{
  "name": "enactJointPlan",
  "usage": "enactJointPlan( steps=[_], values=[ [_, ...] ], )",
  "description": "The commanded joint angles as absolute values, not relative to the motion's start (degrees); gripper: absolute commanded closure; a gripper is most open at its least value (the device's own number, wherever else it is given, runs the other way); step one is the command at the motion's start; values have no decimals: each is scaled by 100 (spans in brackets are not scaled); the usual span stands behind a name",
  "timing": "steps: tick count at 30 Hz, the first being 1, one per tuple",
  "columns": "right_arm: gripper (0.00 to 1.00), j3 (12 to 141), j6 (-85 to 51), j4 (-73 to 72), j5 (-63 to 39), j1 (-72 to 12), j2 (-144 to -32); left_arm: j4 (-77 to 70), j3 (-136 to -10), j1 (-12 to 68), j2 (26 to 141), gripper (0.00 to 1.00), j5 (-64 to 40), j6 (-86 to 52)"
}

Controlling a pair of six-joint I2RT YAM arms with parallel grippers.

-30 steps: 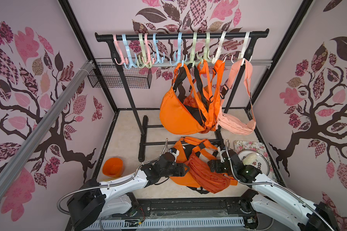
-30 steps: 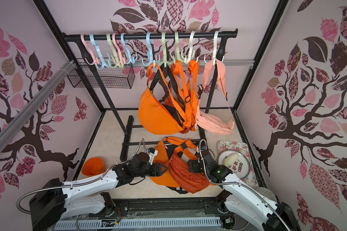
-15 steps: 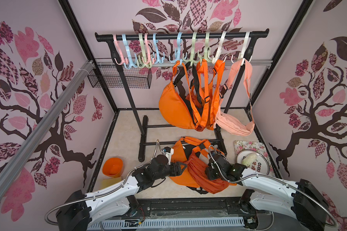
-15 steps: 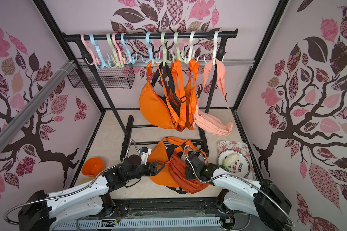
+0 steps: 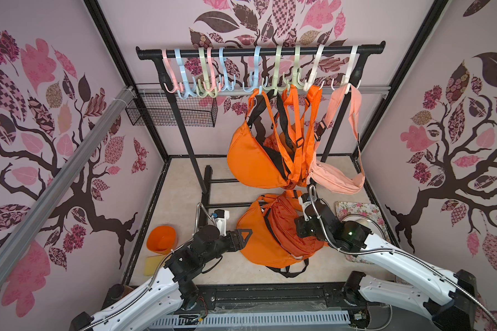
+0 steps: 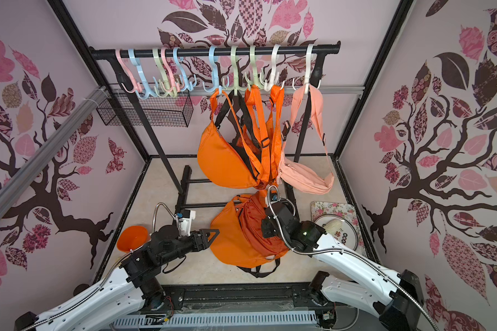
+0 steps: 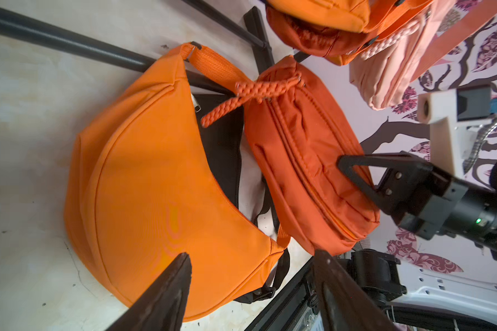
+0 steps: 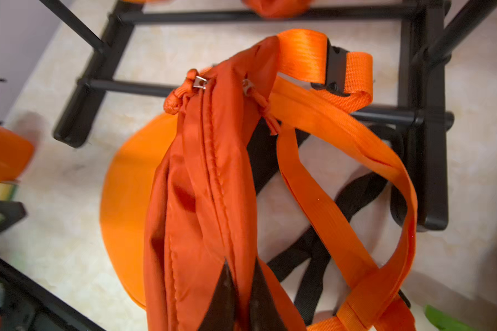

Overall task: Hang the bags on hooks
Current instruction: Pick up the bag from the bag.

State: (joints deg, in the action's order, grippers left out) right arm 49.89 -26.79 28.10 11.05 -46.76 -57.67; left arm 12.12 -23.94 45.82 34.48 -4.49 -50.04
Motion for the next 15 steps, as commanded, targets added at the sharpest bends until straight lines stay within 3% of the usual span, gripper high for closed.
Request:
enactJointPlan(
  steps=[1, 7, 8, 10, 14, 15],
  values=[
    [96, 5422, -2660, 2564, 770, -4698, -5749, 1291, -2264, 4555, 2999, 30, -278, -4829],
    [94, 5337, -3024, 1312, 443, -5157, -6534, 1837, -2285, 4555, 2232, 27, 209, -4766],
    [86, 5252, -3095, 1126, 301, -5210, -6786, 1927, -2293, 4557, 2206, 26, 256, -4759],
    [80, 5179, -3195, 1029, 92, -5268, -7303, 2090, -2300, 4544, 2249, 26, 297, -4781],
    [44, 4929, -3275, 1216, 253, -5372, -7488, 2119, -2238, 4538, 2496, 25, 174, -4873],
    [39, 4814, -3285, 1246, 343, -5375, -7353, 2063, -2212, 4541, 2583, 25, 136, -4878]
  ],
)
